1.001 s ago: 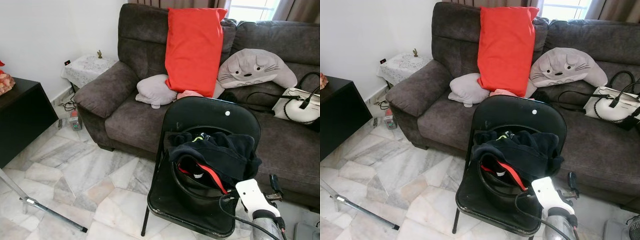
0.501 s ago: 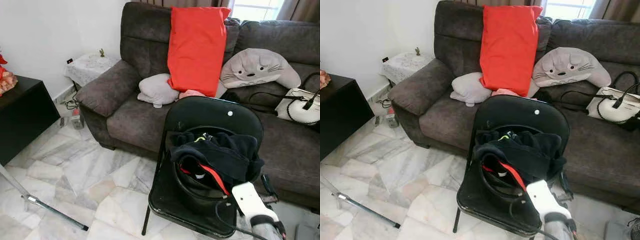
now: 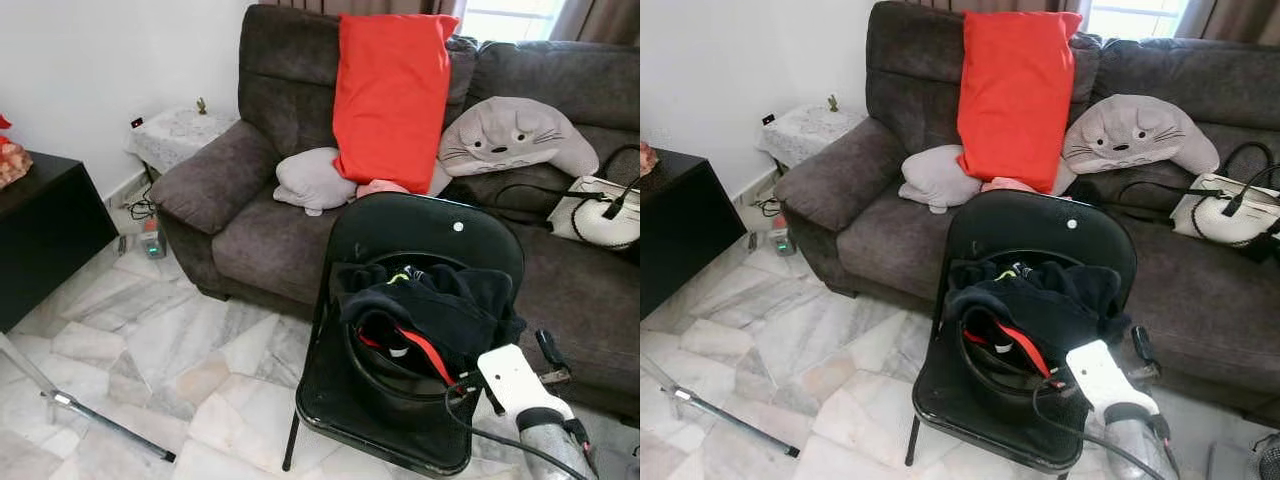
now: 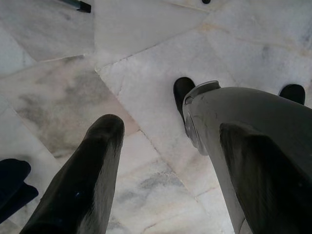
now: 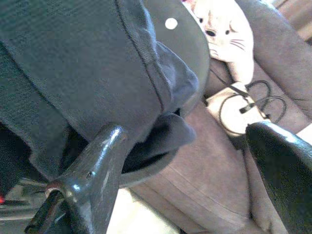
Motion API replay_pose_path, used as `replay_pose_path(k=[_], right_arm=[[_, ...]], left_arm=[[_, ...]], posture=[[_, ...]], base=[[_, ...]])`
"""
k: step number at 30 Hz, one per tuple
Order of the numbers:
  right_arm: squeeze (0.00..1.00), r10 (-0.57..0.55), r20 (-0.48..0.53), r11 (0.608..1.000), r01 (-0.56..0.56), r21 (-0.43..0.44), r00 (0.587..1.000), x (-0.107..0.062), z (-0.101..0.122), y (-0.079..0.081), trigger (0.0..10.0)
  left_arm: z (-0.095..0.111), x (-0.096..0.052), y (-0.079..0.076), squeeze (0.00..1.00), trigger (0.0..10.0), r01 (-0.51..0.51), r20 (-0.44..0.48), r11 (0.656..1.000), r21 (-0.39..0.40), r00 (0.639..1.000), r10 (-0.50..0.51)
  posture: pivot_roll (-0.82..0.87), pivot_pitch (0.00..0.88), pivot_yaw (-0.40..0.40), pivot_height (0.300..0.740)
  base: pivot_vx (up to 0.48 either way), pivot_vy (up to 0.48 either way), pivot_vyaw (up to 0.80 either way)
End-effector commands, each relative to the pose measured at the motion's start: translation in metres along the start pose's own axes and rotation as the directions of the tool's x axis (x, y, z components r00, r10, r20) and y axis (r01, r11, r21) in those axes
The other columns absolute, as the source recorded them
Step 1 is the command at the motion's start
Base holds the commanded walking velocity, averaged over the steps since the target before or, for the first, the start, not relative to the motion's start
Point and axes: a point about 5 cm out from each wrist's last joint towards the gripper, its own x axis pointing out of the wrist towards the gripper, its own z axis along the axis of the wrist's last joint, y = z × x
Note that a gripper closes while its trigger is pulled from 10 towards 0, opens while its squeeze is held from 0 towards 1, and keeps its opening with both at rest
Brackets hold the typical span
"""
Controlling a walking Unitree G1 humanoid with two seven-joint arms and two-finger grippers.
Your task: Hang hanger
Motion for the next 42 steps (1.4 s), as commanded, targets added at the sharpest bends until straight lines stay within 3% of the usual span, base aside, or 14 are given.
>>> replay_pose_path(k=[1,3,15,28,42], right_arm=[[0.00,0.031,-0.007,1.000,-0.031,0.004,0.999,0.001,-0.002,0.001,10.0],[0.00,0.042,-0.011,0.998,-0.041,0.040,0.999,0.002,-0.002,0.002,10.0],[0.00,0.044,-0.068,0.999,-0.042,0.021,0.997,-0.006,-0.010,0.003,10.0],[0.00,0.120,-0.085,0.992,-0.123,-0.031,0.989,0.008,-0.010,0.005,10.0],[0.00,0.149,-0.088,0.988,-0.152,-0.028,0.985,0.011,-0.007,0.010,10.0]], left_arm=[[-0.007,-0.001,0.001,0.00,10.0,-0.002,-0.033,1.000,0.006,0.999,0.003],[-0.007,-0.001,0.001,0.00,10.0,0.003,-0.037,1.000,0.013,0.999,-0.003],[-0.008,-0.001,0.001,0.00,10.0,0.001,-0.040,1.000,0.014,0.999,0.000],[-0.009,-0.001,0.001,0.00,10.0,-0.003,-0.043,1.000,0.019,0.999,0.004],[-0.009,-0.001,0.001,0.00,10.0,-0.003,-0.044,1.000,0.021,0.999,0.004]], posture=[[-0.05,0.052,0.014,0.740],[-0.05,0.051,0.012,0.740],[-0.05,0.049,0.014,0.740],[-0.04,0.052,0.011,0.740],[-0.04,0.063,0.015,0.740]], base=[[0.000,0.000,0.00],[0.000,0.000,0.00],[0.000,0.000,0.00],[0.000,0.000,0.00],[0.000,0.000,0.00]])
